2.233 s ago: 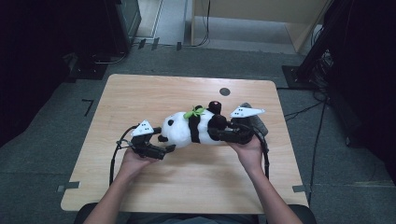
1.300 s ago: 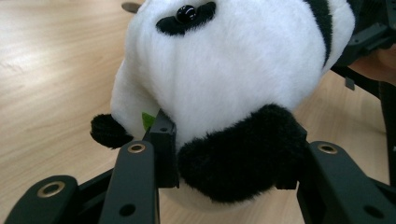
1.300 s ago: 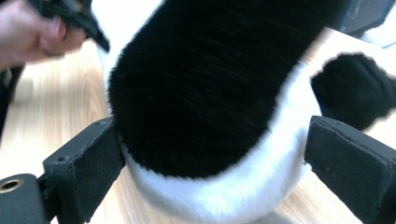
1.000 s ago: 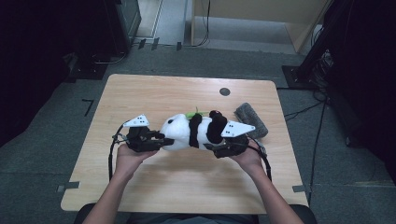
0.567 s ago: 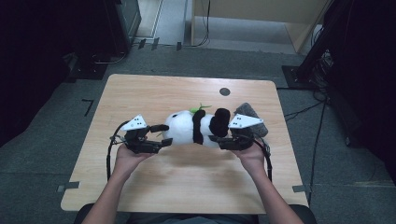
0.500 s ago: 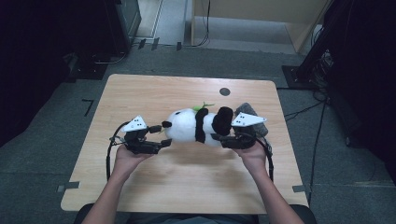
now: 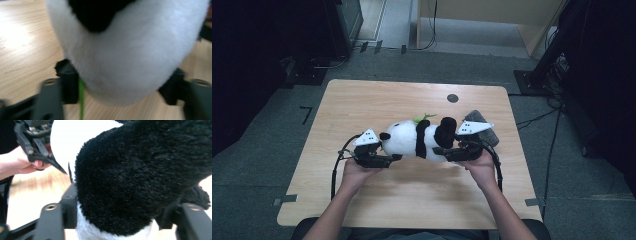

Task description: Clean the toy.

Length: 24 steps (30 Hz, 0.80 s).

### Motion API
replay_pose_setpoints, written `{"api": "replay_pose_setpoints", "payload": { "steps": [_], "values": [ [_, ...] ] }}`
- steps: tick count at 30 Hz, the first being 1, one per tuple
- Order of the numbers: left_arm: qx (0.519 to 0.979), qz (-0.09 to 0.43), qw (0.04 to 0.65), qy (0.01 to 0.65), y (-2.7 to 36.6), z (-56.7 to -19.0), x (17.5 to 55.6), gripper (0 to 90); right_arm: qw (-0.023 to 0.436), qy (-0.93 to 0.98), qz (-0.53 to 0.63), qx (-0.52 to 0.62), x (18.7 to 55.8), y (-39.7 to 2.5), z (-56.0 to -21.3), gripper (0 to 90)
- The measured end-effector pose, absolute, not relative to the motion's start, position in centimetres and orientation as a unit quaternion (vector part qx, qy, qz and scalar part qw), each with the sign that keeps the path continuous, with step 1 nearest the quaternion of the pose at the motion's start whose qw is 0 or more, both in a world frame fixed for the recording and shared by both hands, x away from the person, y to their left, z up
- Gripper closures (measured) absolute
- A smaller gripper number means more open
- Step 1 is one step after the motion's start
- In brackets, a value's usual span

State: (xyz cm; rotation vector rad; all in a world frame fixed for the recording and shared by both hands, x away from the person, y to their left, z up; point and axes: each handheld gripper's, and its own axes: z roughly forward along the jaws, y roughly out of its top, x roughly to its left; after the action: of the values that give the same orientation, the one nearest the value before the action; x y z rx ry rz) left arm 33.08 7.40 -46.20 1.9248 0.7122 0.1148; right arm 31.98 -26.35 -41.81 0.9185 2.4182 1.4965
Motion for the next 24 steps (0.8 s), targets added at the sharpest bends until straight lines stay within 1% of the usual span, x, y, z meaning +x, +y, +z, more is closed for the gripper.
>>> {"api": "replay_pose_setpoints", "payload": {
  "steps": [2,3,5,7,10,13,17,19,21,22,23,24],
  "values": [
    [0.796,0.042,0.521,0.306,7.8,-45.8,33.3,48.8,0.086,0.805,0.5,0.307,32.3,-26.4,-42.0,23.5],
    [0.797,0.037,0.519,0.308,7.8,-45.8,33.4,51.4,0.087,0.804,0.502,0.307,32.5,-26.4,-42.1,19.5],
    [0.795,0.019,0.514,0.32,8.1,-45.7,33.7,55.5,0.089,0.803,0.504,0.307,32.7,-26.5,-42.4,16.8],
    [0.792,0.009,0.514,0.329,8.4,-45.7,34.0,58.0,0.089,0.804,0.503,0.305,32.8,-26.6,-42.5,16.8],
    [0.785,0.021,0.52,0.336,9.2,-45.2,34.2,59.4,0.097,0.804,0.506,0.297,32.6,-26.8,-42.5,18.1],
    [0.771,0.017,0.529,0.353,9.8,-44.9,34.4,59.4,0.102,0.802,0.51,0.292,32.5,-27.0,-42.7,21.1],
    [0.76,0.016,0.543,0.358,10.3,-44.1,34.1,59.1,0.104,0.813,0.499,0.282,32.4,-26.7,-43.5,19.7],
    [0.757,-0.003,0.548,0.357,10.2,-43.9,34.0,58.7,0.111,0.819,0.492,0.272,32.4,-26.2,-44.0,17.8],
    [0.755,-0.032,0.55,0.356,9.8,-43.9,34.0,58.1,0.135,0.825,0.484,0.26,32.2,-25.3,-44.2,12.5],
    [0.751,-0.044,0.55,0.362,9.6,-44.0,34.1,57.8,0.154,0.826,0.475,0.262,32.1,-24.8,-44.3,12.3],
    [0.748,-0.049,0.551,0.367,9.5,-44.0,34.1,57.2,0.173,0.828,0.461,0.268,32.0,-24.3,-44.4,15.2],
    [0.751,-0.044,0.548,0.366,9.2,-44.1,34.0,57.0,0.191,0.828,0.452,0.273,31.9,-24.1,-44.5,20.5]
  ]
}}
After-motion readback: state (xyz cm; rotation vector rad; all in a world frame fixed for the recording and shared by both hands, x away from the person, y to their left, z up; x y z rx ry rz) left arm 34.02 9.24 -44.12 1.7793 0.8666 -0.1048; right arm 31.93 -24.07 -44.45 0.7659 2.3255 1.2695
